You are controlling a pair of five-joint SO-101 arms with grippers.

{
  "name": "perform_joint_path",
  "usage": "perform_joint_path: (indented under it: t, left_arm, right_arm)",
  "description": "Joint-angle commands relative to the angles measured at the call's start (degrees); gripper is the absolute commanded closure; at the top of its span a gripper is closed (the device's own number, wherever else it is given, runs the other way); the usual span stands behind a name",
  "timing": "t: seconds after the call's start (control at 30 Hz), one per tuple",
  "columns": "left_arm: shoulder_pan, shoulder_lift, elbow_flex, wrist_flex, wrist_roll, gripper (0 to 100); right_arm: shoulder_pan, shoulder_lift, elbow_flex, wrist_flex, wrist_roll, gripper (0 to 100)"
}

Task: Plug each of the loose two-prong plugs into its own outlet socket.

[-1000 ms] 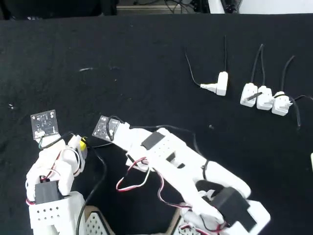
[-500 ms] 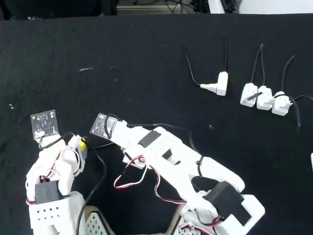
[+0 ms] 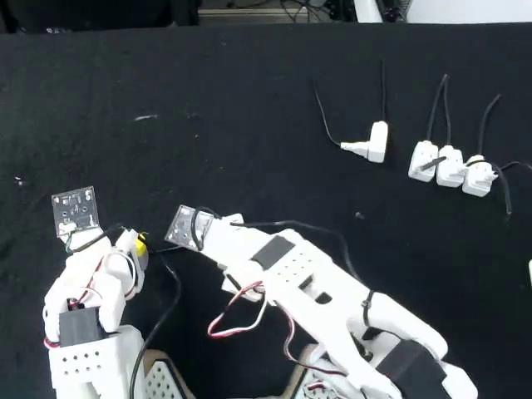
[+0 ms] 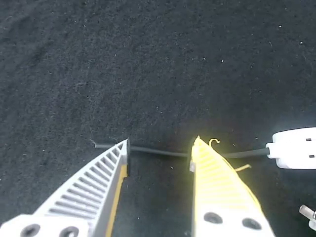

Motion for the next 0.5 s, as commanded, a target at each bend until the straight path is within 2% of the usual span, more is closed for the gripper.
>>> perform_joint_path:
  t: [0.0, 0.13, 0.3, 0.47]
  left_arm:
    - [0.04, -0.35, -3.12, -0.09, -0.62, 79]
    - [-0.31, -0.35, -3.21, 0.09, -0.62, 79]
    - [-0.4, -0.35, -3.21, 0.18, -0.62, 79]
    - [-0.31, -0.35, -3.21, 0.18, -0.62, 79]
  right_arm:
    - [0.53, 3.03, -0.31, -0.88, 0.09, 86.0]
    - [0.79, 7.08, -2.95, -0.53, 0.09, 86.2]
    - [3.08, 7.87, -4.88, -0.7, 0.53, 98.6]
    - [4.66, 2.68, -4.97, 0.97, 0.09, 98.8]
